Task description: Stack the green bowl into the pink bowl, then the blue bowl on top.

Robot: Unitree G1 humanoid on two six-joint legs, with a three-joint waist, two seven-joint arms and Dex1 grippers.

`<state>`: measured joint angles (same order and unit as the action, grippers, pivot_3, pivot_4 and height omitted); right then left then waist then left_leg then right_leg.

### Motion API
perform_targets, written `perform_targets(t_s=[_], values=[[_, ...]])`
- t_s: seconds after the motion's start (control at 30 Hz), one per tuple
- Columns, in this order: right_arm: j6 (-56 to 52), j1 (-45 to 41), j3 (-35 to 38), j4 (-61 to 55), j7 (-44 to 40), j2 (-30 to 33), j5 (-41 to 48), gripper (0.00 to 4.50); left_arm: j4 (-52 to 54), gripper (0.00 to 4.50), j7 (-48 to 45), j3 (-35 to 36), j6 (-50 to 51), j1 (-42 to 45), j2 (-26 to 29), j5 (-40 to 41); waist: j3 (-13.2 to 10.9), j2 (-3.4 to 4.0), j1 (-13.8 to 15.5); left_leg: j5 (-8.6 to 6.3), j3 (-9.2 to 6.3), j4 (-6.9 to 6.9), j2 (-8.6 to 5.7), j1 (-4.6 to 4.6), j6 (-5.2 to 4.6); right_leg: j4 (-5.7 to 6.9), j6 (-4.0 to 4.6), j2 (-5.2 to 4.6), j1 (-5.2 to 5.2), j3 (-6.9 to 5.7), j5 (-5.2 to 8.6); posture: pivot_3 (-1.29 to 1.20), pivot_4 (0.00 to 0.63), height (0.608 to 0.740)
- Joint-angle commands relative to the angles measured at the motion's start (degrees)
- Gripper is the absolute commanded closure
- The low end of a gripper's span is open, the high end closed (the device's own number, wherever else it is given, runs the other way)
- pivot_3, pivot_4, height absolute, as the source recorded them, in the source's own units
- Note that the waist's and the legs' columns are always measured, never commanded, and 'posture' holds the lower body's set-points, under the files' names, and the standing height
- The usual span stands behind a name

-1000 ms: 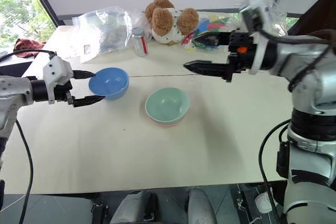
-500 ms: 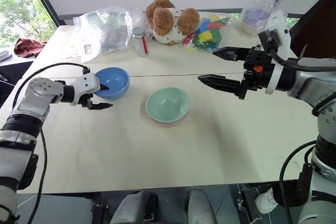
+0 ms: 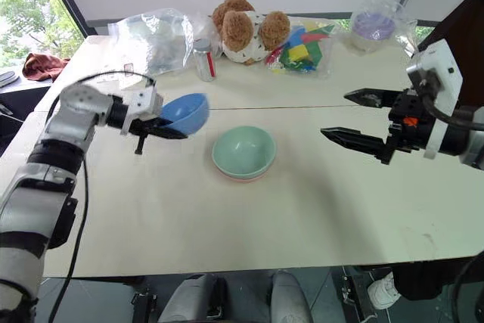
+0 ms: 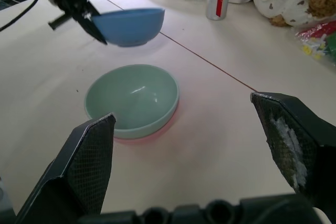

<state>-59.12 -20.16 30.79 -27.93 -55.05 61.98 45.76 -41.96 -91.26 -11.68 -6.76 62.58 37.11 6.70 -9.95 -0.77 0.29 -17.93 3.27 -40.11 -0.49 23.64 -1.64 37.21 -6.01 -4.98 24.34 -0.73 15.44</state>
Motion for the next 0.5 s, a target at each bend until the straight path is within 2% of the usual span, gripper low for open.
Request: perform_targets(t_s=[0.03,0.3,0.47,0.5], values=[[0.5,2.5,4.0,-3.2,-1.0,1.0,2.5,0.00,7.4,4.46,-1.2,-4.6,2.5,1.9,-0.2,6.5,0.0,0.08,0.0,0.00,0.00,0.01,0.00,-0.01,0.00,0.00,0.00,0.00,0.00,0.02,0.00,0.00,0.150,0.740],[0.1,6.2,6.3,-6.0,1.7,1.1,4.6,0.00,12.1,4.46,-1.2,-18.8,0.3,4.2,-2.0,13.1,0.0,0.09,0.1,0.00,-0.04,-0.02,0.00,-0.06,-0.01,0.04,0.00,0.00,-0.03,0.12,0.00,0.00,0.150,0.740],[-1.0,7.9,8.3,-7.8,4.1,1.2,6.2,0.00,9.9,4.46,-1.2,-21.9,-2.3,4.3,-5.4,11.7,0.0,0.08,0.4,0.00,-0.05,-0.01,0.00,-0.05,-0.01,0.02,0.00,0.04,-0.02,0.11,0.00,0.00,0.150,0.740],[-1.2,8.1,8.6,-8.1,4.6,1.3,6.6,0.00,9.6,4.09,-1.2,-22.0,-2.6,4.1,-6.1,11.6,0.0,0.08,0.4,0.00,-0.05,-0.01,0.00,-0.05,-0.01,0.02,0.00,0.04,-0.03,0.11,0.00,0.00,0.150,0.740]])
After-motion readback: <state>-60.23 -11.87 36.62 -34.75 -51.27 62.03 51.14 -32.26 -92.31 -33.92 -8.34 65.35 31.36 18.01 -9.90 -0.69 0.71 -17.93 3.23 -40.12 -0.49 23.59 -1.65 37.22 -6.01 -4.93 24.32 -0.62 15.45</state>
